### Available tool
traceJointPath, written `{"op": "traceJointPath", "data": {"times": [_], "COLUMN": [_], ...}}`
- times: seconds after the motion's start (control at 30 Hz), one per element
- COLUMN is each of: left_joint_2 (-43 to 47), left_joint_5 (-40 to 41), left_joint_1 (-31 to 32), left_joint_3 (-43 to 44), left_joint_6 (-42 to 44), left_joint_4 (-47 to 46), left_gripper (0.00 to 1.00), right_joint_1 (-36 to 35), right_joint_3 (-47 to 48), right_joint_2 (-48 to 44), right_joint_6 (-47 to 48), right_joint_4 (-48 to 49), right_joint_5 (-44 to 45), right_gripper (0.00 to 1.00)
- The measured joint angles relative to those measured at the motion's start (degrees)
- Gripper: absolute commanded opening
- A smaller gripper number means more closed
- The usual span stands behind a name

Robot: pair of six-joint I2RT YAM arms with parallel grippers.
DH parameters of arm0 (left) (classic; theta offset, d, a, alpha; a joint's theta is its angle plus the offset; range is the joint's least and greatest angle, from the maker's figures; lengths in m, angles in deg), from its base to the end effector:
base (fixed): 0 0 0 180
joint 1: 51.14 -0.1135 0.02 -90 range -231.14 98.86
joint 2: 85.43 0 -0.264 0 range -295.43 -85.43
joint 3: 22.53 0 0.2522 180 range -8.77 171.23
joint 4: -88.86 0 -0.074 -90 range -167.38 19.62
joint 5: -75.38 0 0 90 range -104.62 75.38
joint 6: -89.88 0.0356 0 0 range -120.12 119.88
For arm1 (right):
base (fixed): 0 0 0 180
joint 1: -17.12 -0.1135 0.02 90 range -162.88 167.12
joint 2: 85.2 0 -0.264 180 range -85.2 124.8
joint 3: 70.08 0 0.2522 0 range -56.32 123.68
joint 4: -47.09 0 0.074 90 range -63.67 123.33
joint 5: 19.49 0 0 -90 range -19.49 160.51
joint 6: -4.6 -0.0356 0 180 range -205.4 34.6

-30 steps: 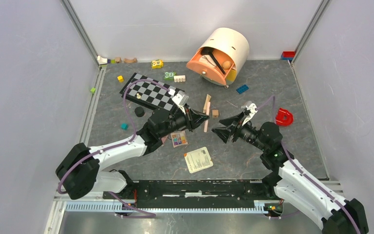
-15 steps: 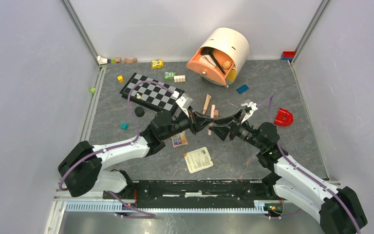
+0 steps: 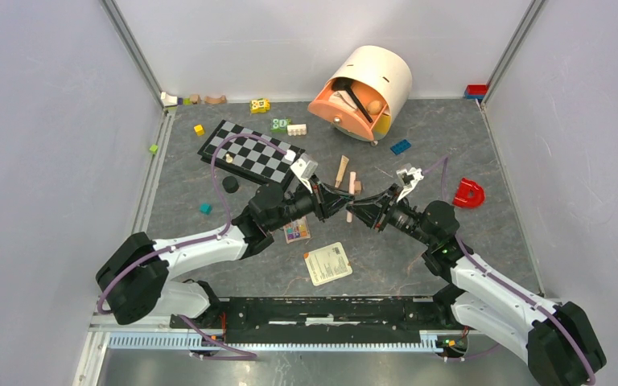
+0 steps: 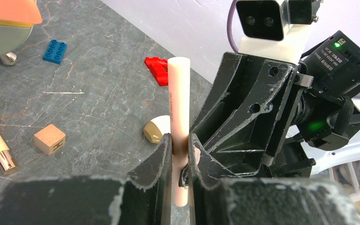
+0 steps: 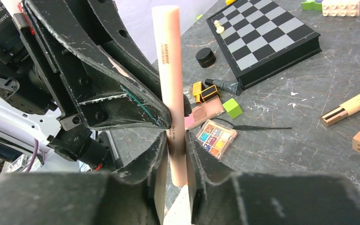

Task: Organize the makeup
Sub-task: Place the makeup tool in the drawer.

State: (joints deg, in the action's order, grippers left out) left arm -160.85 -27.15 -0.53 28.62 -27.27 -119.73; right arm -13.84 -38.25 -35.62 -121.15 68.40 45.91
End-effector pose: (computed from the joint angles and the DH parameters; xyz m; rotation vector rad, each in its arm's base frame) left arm 0.1793 -0.2305 0.2735 0.5171 1.5471 -1.2349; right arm 0.1598 0.1131 0.2442 -0.3056 1.6221 1.2336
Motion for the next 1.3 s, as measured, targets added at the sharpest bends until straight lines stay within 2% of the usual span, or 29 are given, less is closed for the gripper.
{"op": "traceJointPath", "data": {"times": [0.1,0.27,0.53,0.7,0.87,1.0,1.2,1.27,1.3], "left_joint_2": [-0.1,-0.3,-0.1,3.1,7.5,8.3,7.6,7.2,7.0], "left_joint_5": [0.0,0.0,0.2,3.0,9.4,13.4,15.9,17.1,17.8], "left_joint_1": [0.0,0.0,0.0,0.0,-0.5,-2.8,-11.5,-14.3,-15.1], "left_joint_3": [0.0,0.0,0.0,0.1,4.5,10.7,18.6,20.0,20.5], "left_joint_6": [-0.5,-0.7,-1.1,-1.0,-0.2,0.2,-1.0,-1.2,-1.2], "left_joint_4": [-0.2,-0.7,-0.1,4.3,18.6,30.9,51.2,57.9,60.5], "left_gripper": [0.05,0.14,0.54,0.74,0.82,0.85,0.89,0.99,1.00], "right_joint_1": [-0.1,-0.1,0.0,0.0,0.0,0.0,0.0,0.0,0.0], "right_joint_3": [0.0,0.0,0.0,0.7,5.0,9.9,16.4,18.6,19.9], "right_joint_2": [0.0,0.0,-0.5,-0.9,-0.6,0.6,3.7,5.1,5.9], "right_joint_6": [0.0,0.0,0.7,4.6,10.5,14.9,20.8,22.5,23.4], "right_joint_4": [0.4,0.5,-1.4,-8.6,-18.9,-24.3,-29.8,-31.5,-32.6], "right_joint_5": [-0.3,-0.1,1.7,6.5,14.1,19.6,25.3,26.8,27.7], "right_gripper": [0.11,0.05,0.03,0.03,0.02,0.02,0.02,0.01,0.01]}}
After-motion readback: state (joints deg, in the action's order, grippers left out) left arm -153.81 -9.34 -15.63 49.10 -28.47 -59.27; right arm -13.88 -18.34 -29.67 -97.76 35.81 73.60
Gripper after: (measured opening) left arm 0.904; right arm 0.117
